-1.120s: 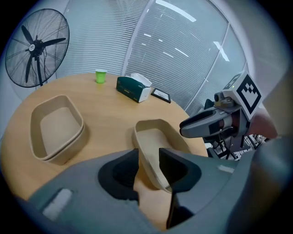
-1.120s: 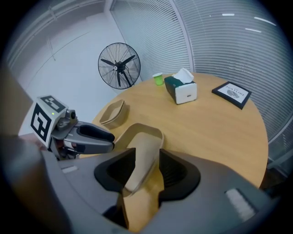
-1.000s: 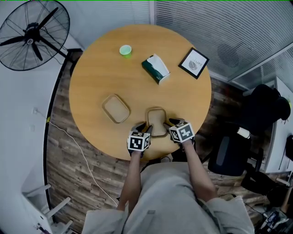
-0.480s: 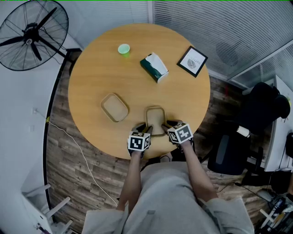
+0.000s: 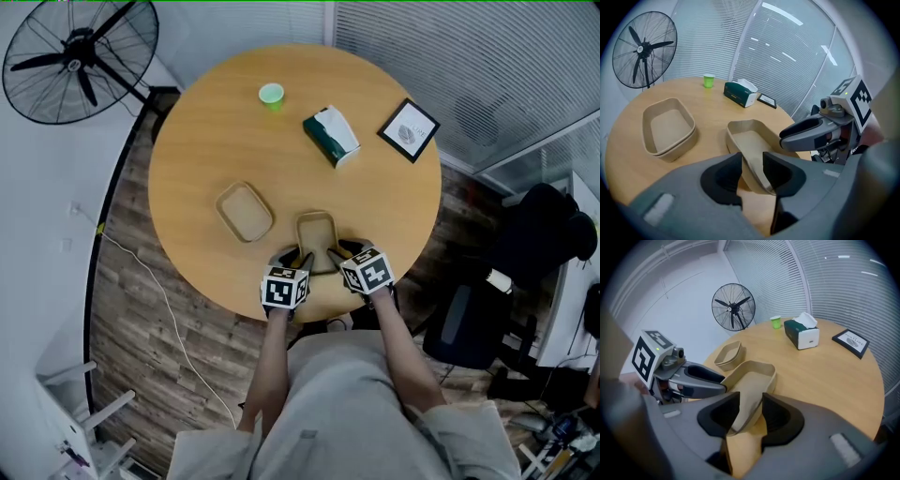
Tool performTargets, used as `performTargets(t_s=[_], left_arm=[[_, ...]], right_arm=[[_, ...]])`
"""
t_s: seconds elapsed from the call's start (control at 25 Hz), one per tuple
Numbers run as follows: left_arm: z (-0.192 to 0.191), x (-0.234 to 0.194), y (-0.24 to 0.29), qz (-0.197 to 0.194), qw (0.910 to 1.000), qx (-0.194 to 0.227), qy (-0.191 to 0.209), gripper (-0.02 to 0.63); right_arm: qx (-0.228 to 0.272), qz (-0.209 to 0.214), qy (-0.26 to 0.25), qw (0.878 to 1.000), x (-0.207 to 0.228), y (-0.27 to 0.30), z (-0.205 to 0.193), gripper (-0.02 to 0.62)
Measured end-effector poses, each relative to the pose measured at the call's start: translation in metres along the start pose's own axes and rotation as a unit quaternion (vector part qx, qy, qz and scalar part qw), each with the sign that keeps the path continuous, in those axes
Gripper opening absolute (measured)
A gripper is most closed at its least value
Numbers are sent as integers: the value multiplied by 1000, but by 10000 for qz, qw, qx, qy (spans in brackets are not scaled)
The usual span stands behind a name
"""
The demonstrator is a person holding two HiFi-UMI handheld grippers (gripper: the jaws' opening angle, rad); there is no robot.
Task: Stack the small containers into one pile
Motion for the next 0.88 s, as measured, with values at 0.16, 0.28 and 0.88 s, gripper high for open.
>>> performTargets(t_s=[0.16,0.28,0.88], left_arm=[[6,-6,-11,119,9998,155,-95,144],[11,-11,-18,218,9992,296,-141,144],[32,-23,-46,612,9942,849,-264,144]], right_arm=[[70,120,-176,9997,-7,6,12,146],[161,188,-284,9993,-12,9,21,143],[610,485,-538,9955,-29,18,55,137]])
Point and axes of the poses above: the fingertips, and each gripper's own axes: y forward along the fingers, x to its right, z out of its top, the point moved 8 cm from there along -y, backward along the fingers, and after that the axes turned 13 degrees about x, right-handed, at the moved point
